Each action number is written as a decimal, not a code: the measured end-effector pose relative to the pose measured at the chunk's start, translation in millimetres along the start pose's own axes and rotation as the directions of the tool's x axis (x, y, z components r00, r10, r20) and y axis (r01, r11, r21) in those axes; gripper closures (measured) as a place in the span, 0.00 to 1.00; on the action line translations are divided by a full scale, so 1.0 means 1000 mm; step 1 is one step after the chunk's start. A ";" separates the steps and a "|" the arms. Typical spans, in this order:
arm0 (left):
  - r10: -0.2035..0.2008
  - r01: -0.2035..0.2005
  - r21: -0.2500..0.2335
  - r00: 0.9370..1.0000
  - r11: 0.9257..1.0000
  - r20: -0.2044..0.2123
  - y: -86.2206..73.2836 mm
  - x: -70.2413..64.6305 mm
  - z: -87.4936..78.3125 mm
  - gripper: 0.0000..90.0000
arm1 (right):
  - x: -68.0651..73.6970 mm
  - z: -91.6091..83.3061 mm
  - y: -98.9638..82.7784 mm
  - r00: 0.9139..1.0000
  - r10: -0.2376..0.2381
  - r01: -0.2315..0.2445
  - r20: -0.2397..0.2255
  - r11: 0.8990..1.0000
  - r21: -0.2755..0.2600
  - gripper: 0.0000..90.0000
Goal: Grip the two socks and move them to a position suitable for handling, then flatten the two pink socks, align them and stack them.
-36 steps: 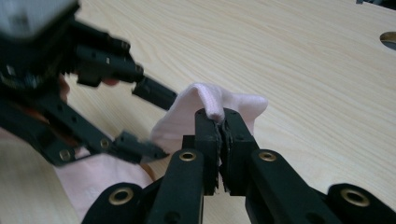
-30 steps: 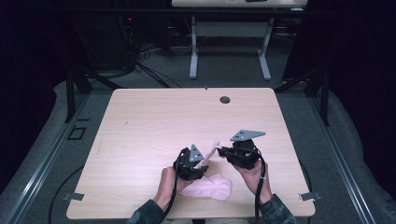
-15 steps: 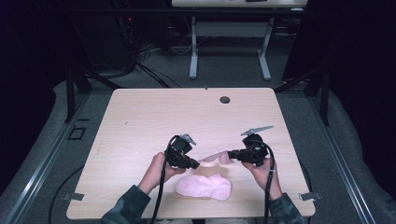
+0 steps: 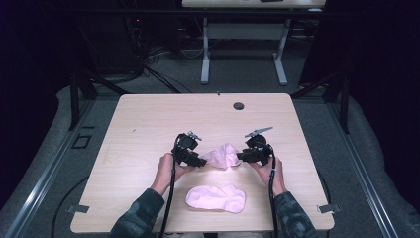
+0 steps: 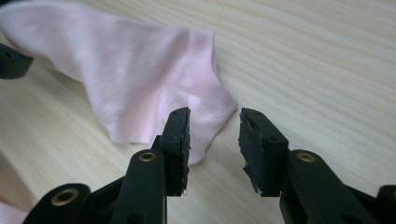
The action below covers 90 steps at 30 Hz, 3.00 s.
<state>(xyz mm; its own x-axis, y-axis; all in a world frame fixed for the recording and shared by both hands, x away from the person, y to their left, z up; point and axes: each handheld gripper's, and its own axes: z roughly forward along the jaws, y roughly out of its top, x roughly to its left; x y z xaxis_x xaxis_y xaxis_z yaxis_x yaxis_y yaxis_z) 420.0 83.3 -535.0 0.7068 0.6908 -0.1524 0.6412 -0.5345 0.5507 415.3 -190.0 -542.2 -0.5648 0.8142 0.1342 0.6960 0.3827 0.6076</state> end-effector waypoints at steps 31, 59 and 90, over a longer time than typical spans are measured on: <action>0.062 -0.056 0.070 0.993 0.996 -0.097 -0.018 -0.008 0.015 0.87 | 0.026 0.009 -0.021 0.998 -0.022 0.017 0.064 0.997 0.080 0.95; -0.049 0.049 -0.002 0.991 0.999 -0.123 -0.026 -0.004 0.005 0.53 | 0.023 0.003 -0.026 0.999 -0.036 0.035 0.035 0.999 0.030 0.64; 0.009 -0.013 -0.093 0.999 0.996 -0.040 -0.033 -0.034 -0.058 0.96 | 0.042 -0.067 -0.030 0.997 -0.052 0.047 -0.056 0.995 -0.085 0.94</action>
<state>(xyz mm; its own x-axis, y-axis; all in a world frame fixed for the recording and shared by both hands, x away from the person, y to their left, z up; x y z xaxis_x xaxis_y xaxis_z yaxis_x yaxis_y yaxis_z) 357.5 105.3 -500.3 0.6999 0.7050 -0.1145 0.6017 -0.4956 0.6264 340.7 -196.1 -502.8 -0.6239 0.7678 0.1460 0.6285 0.3820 0.6775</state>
